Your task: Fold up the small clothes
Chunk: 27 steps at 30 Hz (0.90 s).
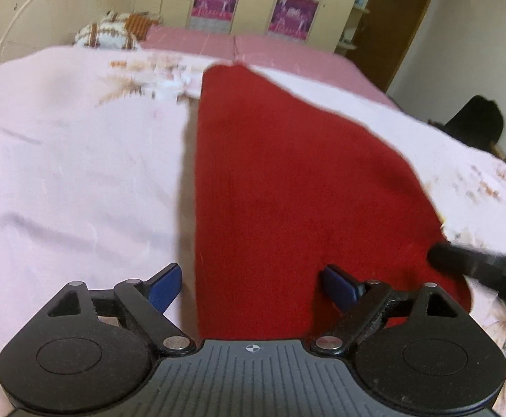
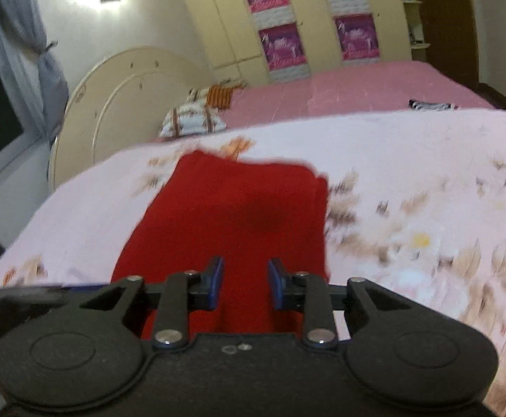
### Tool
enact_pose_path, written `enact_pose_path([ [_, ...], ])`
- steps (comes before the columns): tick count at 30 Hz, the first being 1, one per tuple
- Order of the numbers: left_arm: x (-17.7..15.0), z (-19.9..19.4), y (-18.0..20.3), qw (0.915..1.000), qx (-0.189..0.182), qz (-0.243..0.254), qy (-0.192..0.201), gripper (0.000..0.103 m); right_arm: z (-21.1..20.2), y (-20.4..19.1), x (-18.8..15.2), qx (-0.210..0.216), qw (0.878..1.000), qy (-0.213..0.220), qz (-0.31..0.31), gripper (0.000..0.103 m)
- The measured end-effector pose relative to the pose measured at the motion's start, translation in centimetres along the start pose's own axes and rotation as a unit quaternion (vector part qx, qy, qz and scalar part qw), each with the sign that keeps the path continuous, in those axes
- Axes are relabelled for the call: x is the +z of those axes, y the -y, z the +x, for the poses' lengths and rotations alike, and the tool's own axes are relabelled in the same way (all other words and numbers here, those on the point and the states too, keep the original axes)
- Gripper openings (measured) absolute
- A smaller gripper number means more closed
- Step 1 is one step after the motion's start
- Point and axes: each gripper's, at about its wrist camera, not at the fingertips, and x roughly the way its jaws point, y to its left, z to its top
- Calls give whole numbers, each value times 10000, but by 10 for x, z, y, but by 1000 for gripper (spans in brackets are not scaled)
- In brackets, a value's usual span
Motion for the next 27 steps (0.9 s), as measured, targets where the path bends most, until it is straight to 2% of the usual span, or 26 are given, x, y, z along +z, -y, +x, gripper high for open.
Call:
enact_pose_path([
  [2,-2,2,2,10000,64,38,58,88,12,-4,-13,-373,9987,-278,-196,19],
  [4,-1,1,6,9999,126,54,34,88,26,6,-25,-680,9965,-484,-91,18],
  [7,1,-5,9,9998,159,-10,-75,89,23,8,-23,-713,9966,-400,51,20],
  [9,3,-11,10,9997,216,-43,-92,91,14,3,-18,-638,9974,-318,121,27],
  [10,3,-13,11,9996,265,-22,-80,95,7,-1,-16,-617,9978,-224,105,28],
  [11,3,-14,13,9994,325,10,-72,103,3,-5,-16,-628,9979,-169,69,29],
  [17,4,-12,20,9992,336,85,-190,103,-1,-12,-19,-819,9964,-217,-26,28],
  [22,3,-2,22,9975,476,-76,-523,103,5,-9,-22,-1014,9943,-335,-3,29],
  [27,0,-5,24,9970,576,-138,-499,103,9,-8,-28,-1121,9928,-431,42,32],
])
